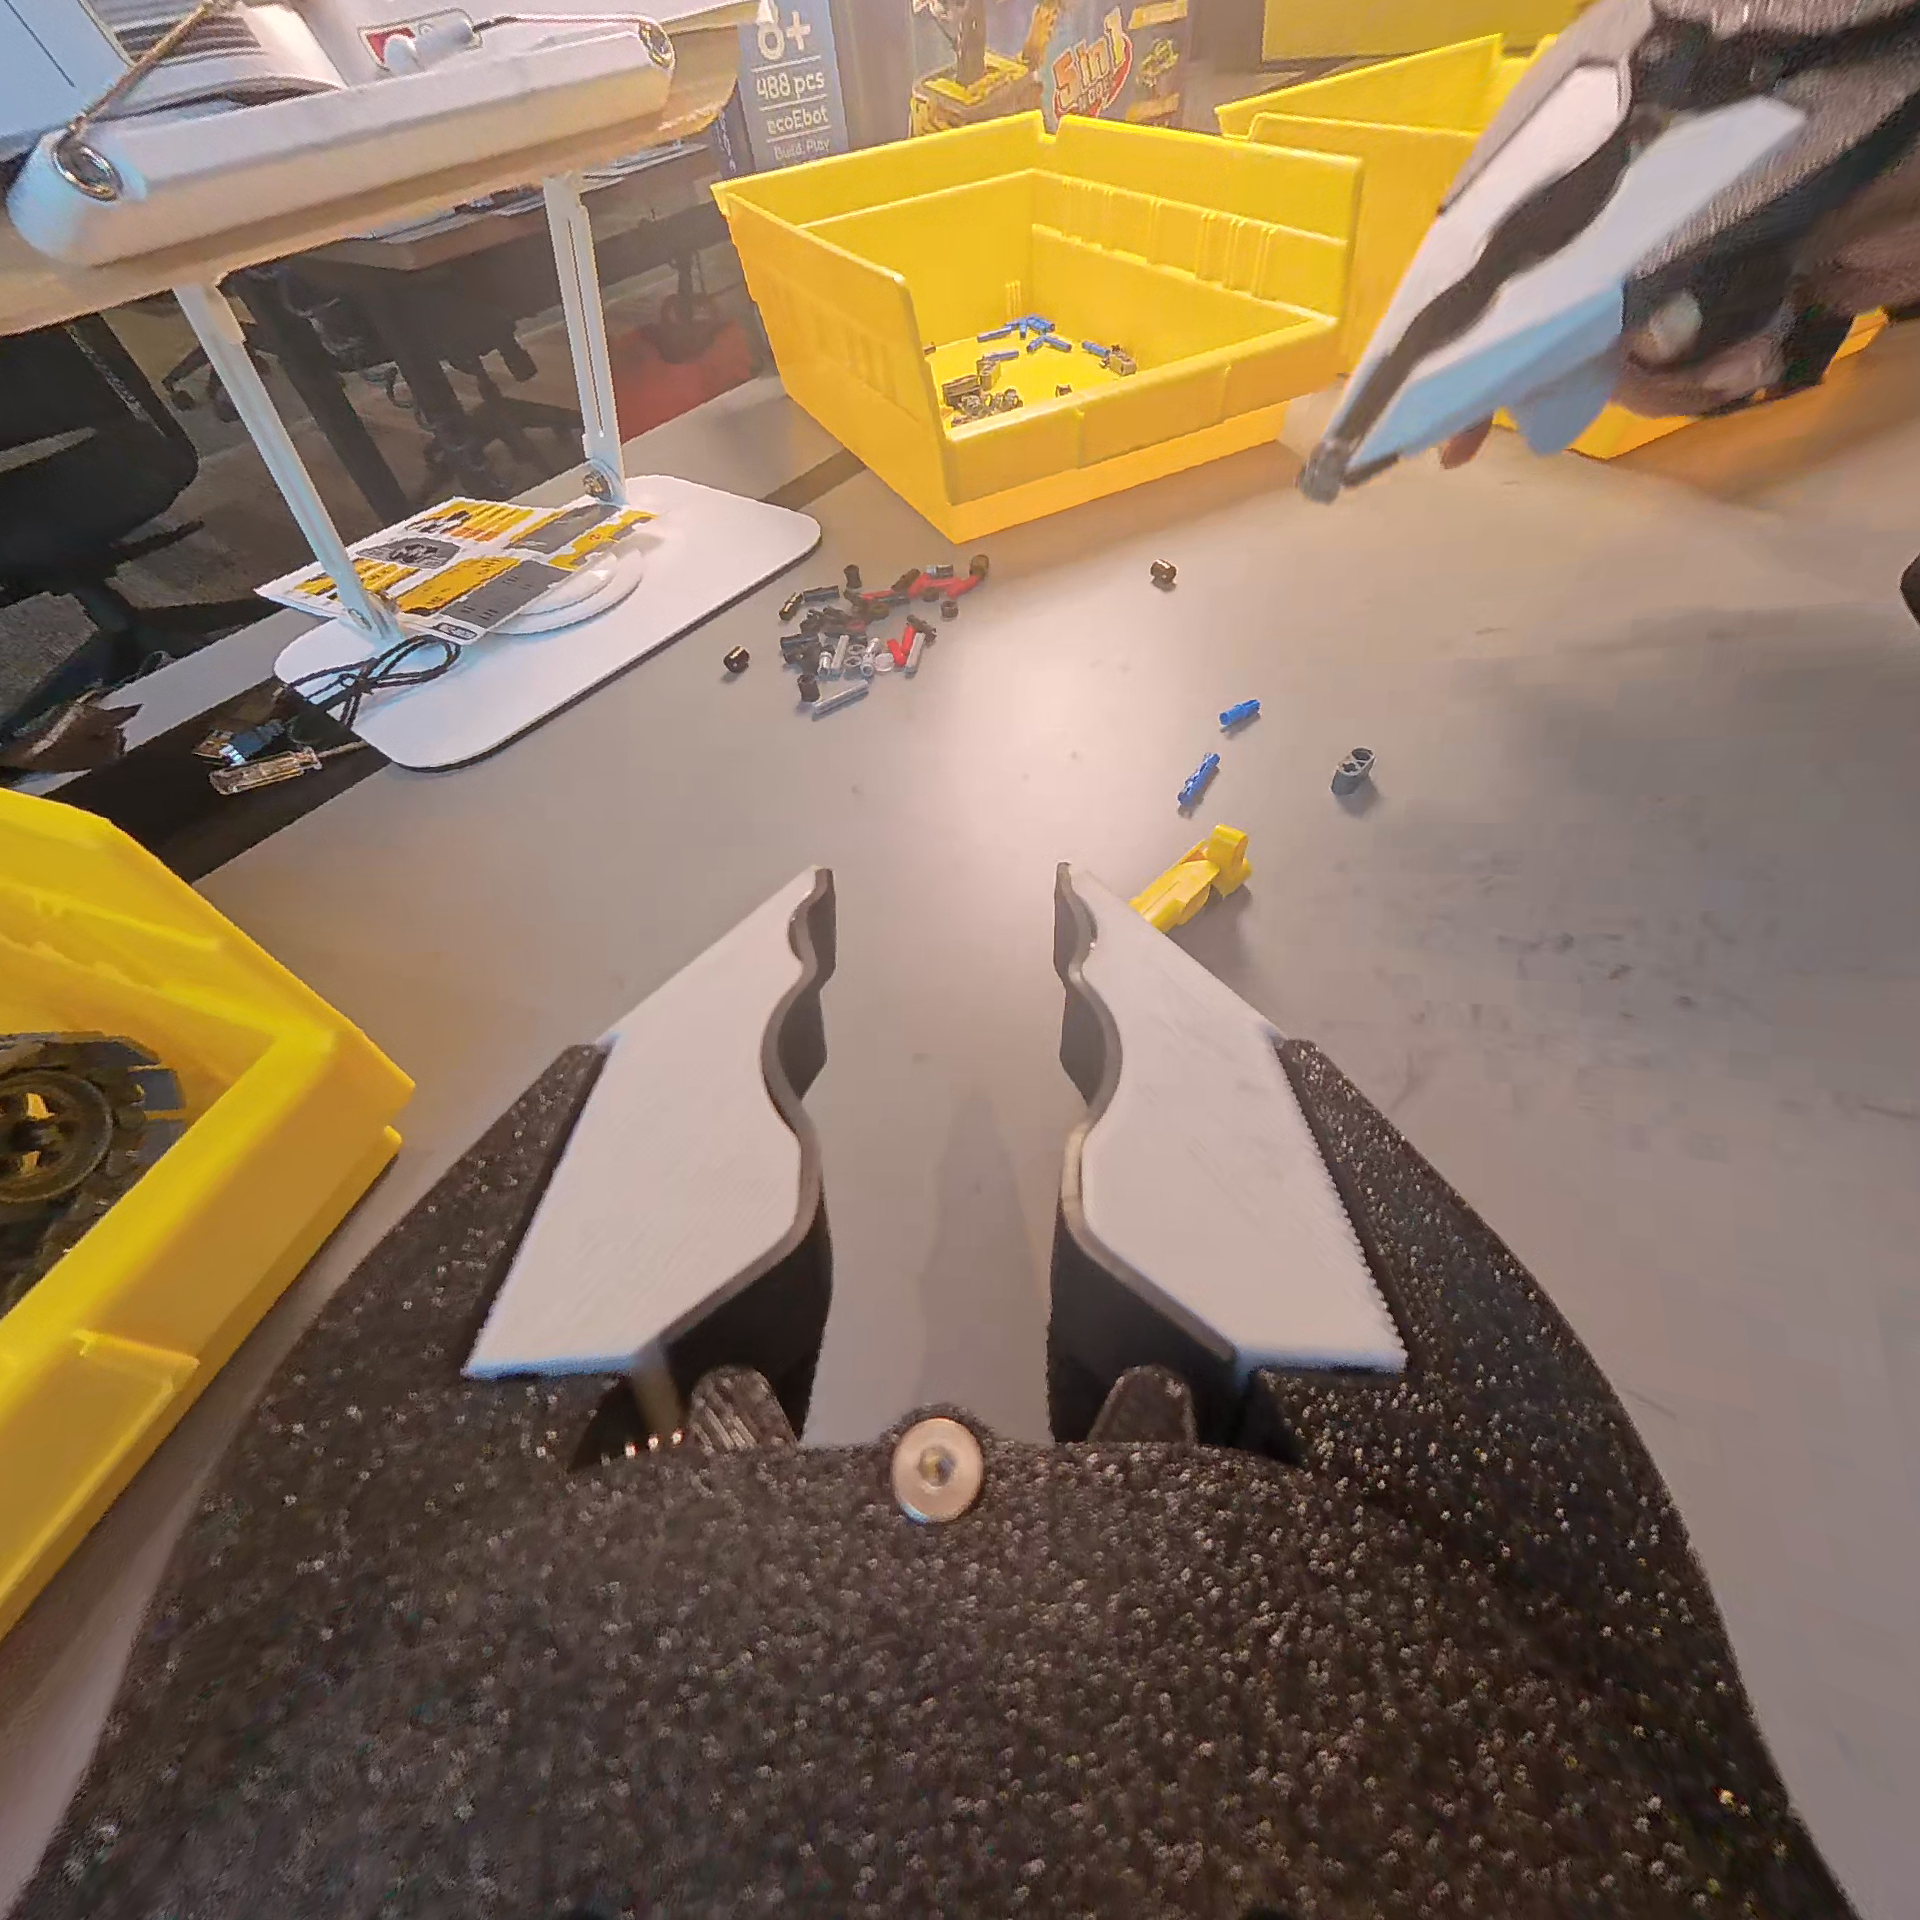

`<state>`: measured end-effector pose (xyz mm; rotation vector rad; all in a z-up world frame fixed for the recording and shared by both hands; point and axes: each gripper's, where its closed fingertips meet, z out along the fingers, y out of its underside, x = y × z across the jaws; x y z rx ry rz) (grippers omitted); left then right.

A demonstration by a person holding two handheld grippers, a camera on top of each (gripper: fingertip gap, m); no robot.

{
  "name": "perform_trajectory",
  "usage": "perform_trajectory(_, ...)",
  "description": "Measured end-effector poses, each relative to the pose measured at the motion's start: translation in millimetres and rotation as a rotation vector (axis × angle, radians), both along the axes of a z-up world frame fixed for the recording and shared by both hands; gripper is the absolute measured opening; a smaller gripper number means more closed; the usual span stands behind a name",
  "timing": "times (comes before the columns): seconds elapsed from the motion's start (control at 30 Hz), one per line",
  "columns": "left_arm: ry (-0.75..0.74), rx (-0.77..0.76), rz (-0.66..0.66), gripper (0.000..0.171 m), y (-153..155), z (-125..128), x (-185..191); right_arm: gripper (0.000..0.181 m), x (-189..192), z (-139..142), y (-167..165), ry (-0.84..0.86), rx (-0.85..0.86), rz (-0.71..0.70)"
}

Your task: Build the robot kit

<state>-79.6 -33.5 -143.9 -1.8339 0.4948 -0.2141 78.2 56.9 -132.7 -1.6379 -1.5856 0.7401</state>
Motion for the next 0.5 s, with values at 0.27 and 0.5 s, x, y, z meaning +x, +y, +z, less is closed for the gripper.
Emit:
perform_trajectory(0.27,-0.008,-0.007,0.014,0.041,2.0,-2.4,-3.1,0.007,-2.3,-43.5,-8.9,-0.010,-0.036,0.007)
perform_trajectory(0.5,-0.004,-0.006,0.015,0.042,1.4,-2.2,-3.6,0.007,0.7,-48.6,-5.0,-0.022,-0.041,-0.001)
